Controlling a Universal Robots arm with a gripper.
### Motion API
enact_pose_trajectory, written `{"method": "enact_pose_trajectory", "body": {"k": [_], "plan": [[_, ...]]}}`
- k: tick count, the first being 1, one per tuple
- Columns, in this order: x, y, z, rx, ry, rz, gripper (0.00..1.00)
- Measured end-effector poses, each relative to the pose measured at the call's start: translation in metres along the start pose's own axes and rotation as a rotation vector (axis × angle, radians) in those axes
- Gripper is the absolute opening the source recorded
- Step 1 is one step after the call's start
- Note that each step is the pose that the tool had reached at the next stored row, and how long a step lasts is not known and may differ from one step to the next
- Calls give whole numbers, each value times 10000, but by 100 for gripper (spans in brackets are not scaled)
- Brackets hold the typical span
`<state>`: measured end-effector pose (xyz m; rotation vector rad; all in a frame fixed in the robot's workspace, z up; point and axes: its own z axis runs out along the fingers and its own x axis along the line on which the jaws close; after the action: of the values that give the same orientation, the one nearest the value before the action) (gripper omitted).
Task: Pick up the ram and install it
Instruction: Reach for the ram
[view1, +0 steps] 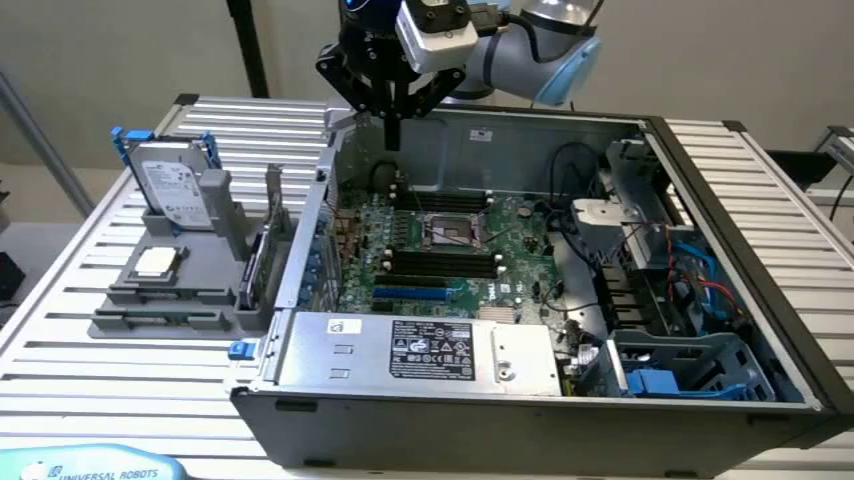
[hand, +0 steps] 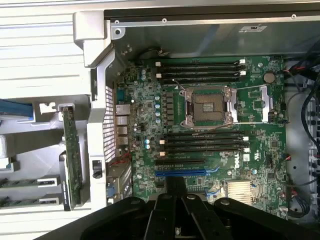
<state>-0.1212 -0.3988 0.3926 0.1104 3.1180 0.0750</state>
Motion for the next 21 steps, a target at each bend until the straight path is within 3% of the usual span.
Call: {"method": "enact_pose_trajectory", "body": {"k": [3, 7, 13, 21], "plan": [[0, -5, -1, 0, 1, 0, 11], [71, -86, -1, -3, 0, 1, 11], [331, -186, 14, -3, 0, 0, 11], [692, -236, 48, -3, 0, 0, 11]]}}
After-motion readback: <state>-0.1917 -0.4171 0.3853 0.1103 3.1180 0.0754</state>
